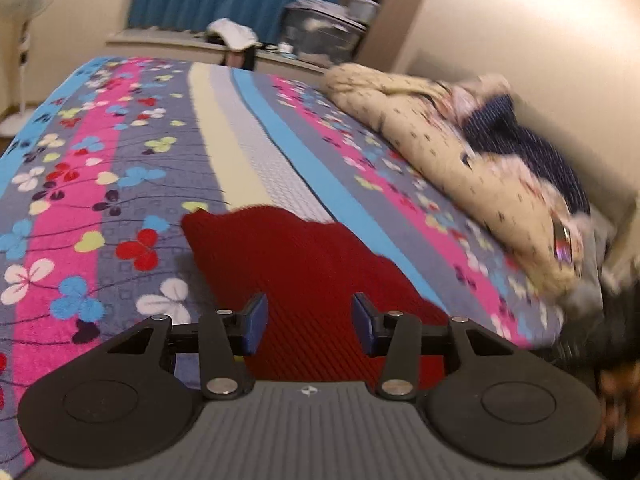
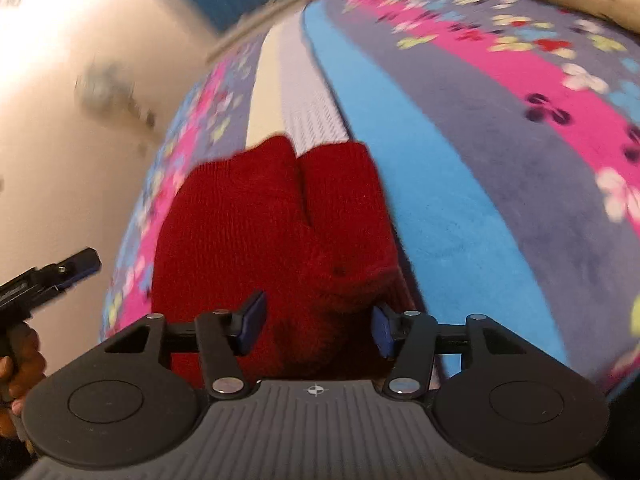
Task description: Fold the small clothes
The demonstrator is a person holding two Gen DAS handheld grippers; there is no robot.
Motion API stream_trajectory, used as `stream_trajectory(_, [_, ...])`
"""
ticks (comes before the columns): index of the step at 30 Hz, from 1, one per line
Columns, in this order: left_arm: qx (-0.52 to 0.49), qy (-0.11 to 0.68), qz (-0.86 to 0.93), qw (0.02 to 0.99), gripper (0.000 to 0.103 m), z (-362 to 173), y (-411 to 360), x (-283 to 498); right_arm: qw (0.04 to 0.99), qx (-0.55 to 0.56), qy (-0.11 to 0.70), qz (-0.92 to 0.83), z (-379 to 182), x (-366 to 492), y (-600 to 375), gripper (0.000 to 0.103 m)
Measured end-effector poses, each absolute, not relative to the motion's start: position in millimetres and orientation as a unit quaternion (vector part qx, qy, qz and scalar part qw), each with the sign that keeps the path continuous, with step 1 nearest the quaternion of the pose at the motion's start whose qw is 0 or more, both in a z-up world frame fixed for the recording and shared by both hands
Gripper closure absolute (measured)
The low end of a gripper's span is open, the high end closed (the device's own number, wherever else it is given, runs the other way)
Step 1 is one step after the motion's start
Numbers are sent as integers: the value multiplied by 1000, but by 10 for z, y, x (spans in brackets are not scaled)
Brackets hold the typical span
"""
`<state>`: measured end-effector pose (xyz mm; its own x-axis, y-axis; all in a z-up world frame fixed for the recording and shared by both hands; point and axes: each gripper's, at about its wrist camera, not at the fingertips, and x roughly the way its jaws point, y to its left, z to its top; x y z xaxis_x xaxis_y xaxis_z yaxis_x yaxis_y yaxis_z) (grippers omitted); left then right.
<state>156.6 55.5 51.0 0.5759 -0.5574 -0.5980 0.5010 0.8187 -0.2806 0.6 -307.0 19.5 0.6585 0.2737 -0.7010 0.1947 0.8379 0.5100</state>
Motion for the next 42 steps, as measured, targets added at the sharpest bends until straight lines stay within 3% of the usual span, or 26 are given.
stream_trajectory(4, [-28, 353, -308, 883, 52, 274, 373, 1339, 889, 199, 413, 24, 415, 278, -3207, 45])
stream_trajectory(8, [-22, 390, -290, 874, 60, 1, 332, 1374, 907, 175, 380, 55, 516, 453, -3316, 38])
stream_trajectory(10, [-16, 391, -298, 871, 60, -52, 323, 1388, 904, 163, 383, 94, 438, 621, -3274, 33])
stream_trajectory(14, [22, 411, -296, 862, 58, -230, 226, 1406, 876, 191, 422, 132, 119, 809, -3178, 34])
stream_trajectory(15, [28, 409, -297, 863, 58, -247, 214, 1399, 870, 190, 437, 131, 64, 848, -3149, 37])
stream_trajectory(17, [25, 406, -300, 863, 58, -253, 232, 1415, 872, 159, 440, 145, 37, 851, -3051, 63])
stream_trajectory(18, [18, 406, -301, 862, 58, -249, 268, 1436, 878, 137, 428, 163, 91, 816, -2989, 84])
stream_trajectory(21, [-5, 402, -300, 865, 58, -194, 306, 1428, 901, 137, 367, 186, 284, 659, -3021, 86])
stream_trajectory(24, [-10, 391, -312, 866, 58, -124, 289, 1401, 900, 218, 327, 190, 397, 548, -3330, 87])
stream_trajectory(28, [26, 400, -319, 859, 57, -187, 165, 1396, 881, 125, 427, 161, 66, 585, -3205, 86])
stream_trajectory(38, [33, 399, -312, 861, 56, -217, 168, 1413, 902, 156, 354, 190, 317, 326, -3471, 79])
stream_trajectory(42, [35, 399, -311, 862, 56, -209, 152, 1406, 890, 99, 394, 207, 215, 322, -3337, 79])
